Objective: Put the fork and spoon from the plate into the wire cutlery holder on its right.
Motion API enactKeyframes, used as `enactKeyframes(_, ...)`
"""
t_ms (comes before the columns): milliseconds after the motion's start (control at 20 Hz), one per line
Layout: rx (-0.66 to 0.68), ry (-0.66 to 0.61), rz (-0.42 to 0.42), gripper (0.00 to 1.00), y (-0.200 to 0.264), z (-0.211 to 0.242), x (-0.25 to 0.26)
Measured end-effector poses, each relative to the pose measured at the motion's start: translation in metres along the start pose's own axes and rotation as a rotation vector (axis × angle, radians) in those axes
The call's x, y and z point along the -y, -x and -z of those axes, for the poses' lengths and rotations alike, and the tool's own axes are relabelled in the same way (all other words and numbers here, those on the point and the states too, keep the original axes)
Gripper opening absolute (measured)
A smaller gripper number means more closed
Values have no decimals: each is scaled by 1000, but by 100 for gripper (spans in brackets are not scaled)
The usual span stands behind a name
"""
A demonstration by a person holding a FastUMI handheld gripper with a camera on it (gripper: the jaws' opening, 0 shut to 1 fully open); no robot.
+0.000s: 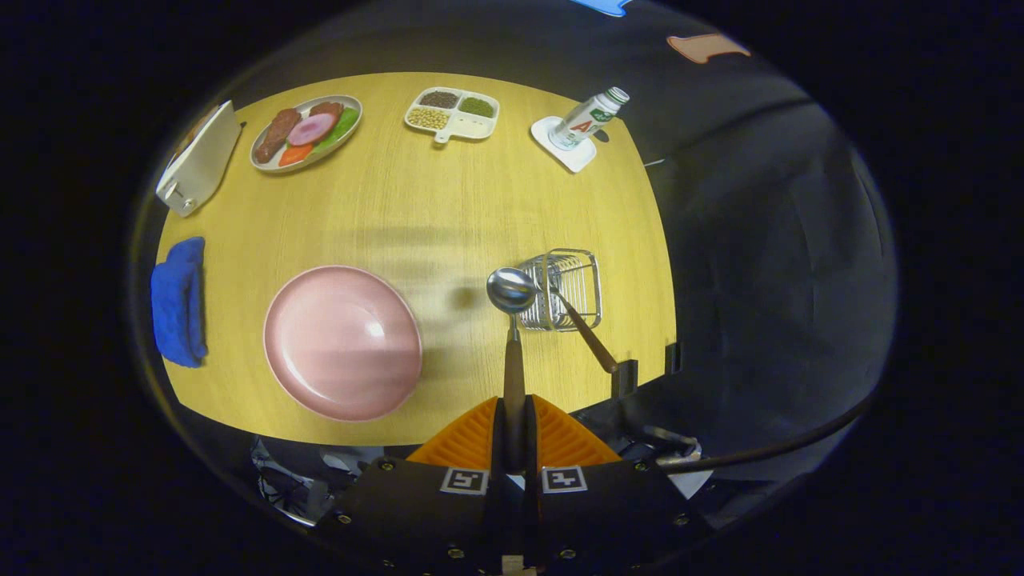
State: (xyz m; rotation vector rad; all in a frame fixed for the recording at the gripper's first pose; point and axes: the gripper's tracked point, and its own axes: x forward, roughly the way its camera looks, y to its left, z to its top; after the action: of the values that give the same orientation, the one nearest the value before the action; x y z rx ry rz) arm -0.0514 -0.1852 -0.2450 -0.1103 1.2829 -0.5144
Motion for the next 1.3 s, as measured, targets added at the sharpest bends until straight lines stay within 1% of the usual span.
enactKeyframes(300, -36, -78, 14, 10, -15, -7, 35)
enactKeyframes(550, -80, -97, 5, 10, -34, -13, 49)
enactKeyframes(900, -114, -105, -59, 10, -60, -20, 50)
enactKeyframes(1150, -128, -106, -90, 10, -68, -24, 55)
enactKeyframes(1250, -132, -86, -114, 10, -69, -26, 55)
enactKeyframes(1300, -132, -74, -113, 12, -70, -26, 57)
